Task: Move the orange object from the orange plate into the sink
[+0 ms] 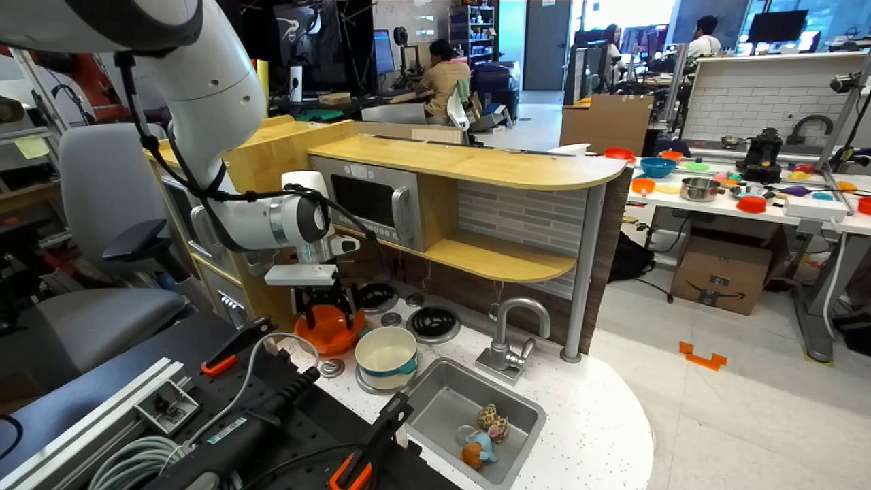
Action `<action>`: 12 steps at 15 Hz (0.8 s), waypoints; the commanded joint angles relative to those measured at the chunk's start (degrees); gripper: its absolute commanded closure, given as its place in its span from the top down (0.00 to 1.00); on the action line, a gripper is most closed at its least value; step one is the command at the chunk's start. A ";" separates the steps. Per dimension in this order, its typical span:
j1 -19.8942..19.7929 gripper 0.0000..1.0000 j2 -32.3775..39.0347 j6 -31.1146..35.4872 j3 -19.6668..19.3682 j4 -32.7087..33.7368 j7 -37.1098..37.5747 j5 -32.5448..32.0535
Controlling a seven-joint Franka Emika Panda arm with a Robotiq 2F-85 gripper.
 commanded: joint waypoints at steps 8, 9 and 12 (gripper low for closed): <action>2.90 1.00 10.29 -0.42 0.01 11.15 -6.91 -0.41; 2.97 0.75 10.91 -0.73 -0.06 12.01 -7.14 -0.40; 2.84 0.60 11.60 -1.45 -0.05 13.68 -7.46 -0.07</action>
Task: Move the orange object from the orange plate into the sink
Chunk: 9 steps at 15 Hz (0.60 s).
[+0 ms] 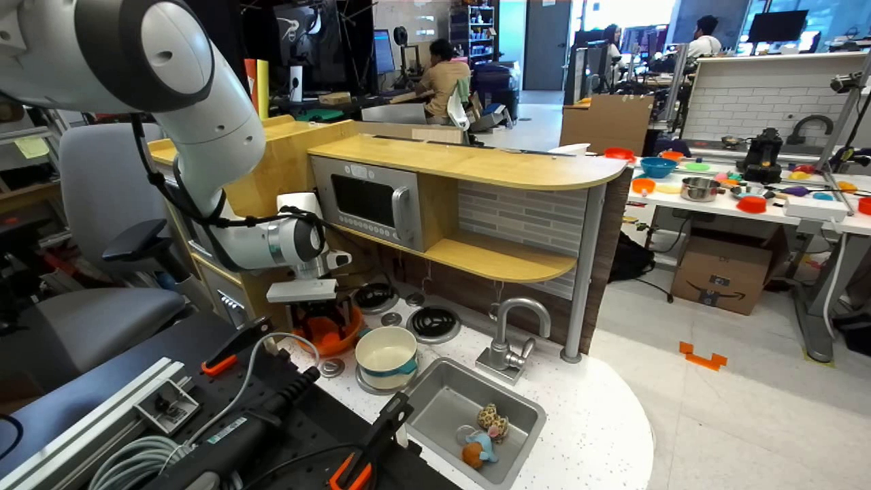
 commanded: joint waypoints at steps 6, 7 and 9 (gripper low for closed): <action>0.09 0.13 2.44 -4.71 -0.52 5.61 0.84 0.55; -0.02 0.06 2.00 -5.23 -0.57 5.46 1.38 0.77; -0.49 0.01 1.28 -5.60 -0.36 5.05 1.86 1.10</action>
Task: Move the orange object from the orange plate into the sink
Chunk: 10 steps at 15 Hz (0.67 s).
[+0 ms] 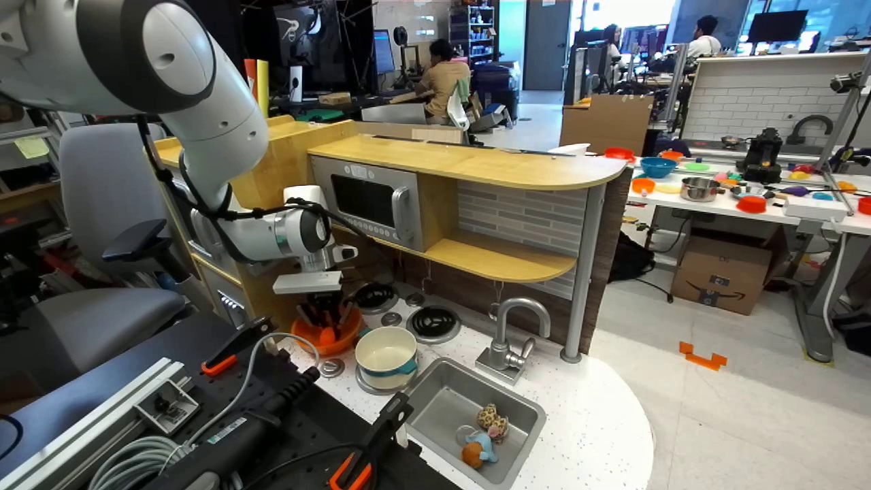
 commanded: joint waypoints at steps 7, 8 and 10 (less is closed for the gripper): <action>-1.07 0.04 -3.31 -1.44 0.21 -2.18 3.38 1.74; -1.24 0.04 -4.94 -0.96 0.13 -3.60 4.42 2.03; -1.49 0.04 -8.06 -0.15 0.11 -6.00 6.33 2.69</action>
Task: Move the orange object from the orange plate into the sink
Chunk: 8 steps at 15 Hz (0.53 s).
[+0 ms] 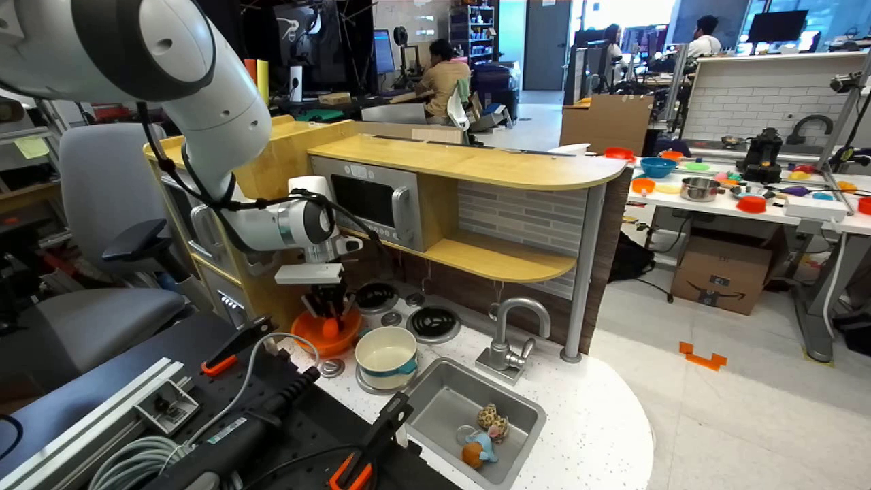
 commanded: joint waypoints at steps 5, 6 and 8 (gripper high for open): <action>-0.83 0.04 -15.34 1.96 0.17 -16.34 4.64 2.32; -0.93 0.04 -17.49 2.22 0.09 -18.74 4.72 2.08; -1.32 0.04 -21.82 2.41 -0.17 -23.66 5.02 1.80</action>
